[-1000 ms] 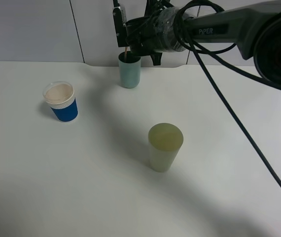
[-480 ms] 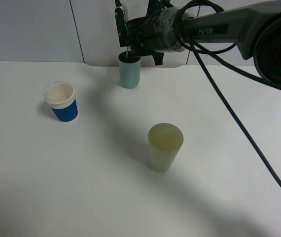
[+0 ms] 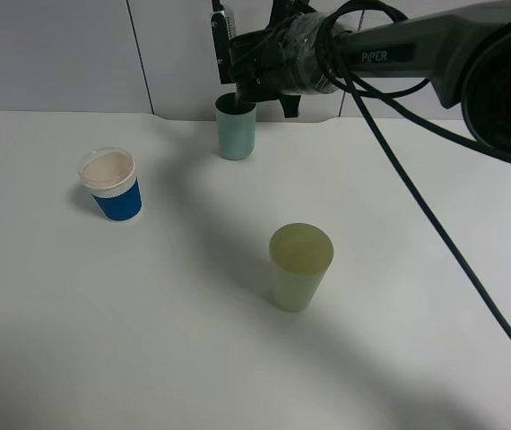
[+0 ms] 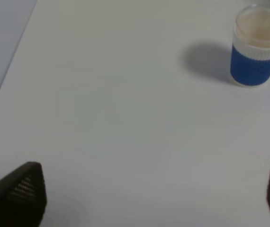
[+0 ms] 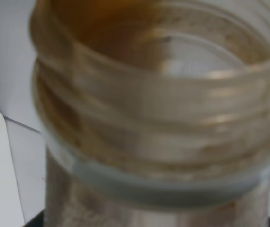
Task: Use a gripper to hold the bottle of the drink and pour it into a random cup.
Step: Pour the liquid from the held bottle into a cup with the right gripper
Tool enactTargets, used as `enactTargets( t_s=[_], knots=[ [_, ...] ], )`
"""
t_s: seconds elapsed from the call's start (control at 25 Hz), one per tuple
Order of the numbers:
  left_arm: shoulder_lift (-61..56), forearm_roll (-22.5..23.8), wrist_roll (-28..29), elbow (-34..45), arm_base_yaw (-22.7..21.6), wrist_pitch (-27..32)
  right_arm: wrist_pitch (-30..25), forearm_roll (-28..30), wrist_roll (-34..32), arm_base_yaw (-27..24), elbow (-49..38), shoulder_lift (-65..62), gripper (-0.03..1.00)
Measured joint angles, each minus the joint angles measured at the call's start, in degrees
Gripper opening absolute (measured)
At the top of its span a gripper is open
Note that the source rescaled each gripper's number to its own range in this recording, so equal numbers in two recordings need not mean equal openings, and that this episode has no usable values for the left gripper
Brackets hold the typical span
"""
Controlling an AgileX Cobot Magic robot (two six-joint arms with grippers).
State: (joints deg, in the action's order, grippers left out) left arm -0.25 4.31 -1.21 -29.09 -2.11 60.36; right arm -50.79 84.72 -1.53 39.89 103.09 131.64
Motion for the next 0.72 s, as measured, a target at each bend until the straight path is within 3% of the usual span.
enactTargets(
  t_s=[0.72],
  knots=[
    [0.00,0.00,0.00,0.00,0.00,0.00,-0.93,1.98,-0.12,0.00,0.00,0.00,0.00]
  ],
)
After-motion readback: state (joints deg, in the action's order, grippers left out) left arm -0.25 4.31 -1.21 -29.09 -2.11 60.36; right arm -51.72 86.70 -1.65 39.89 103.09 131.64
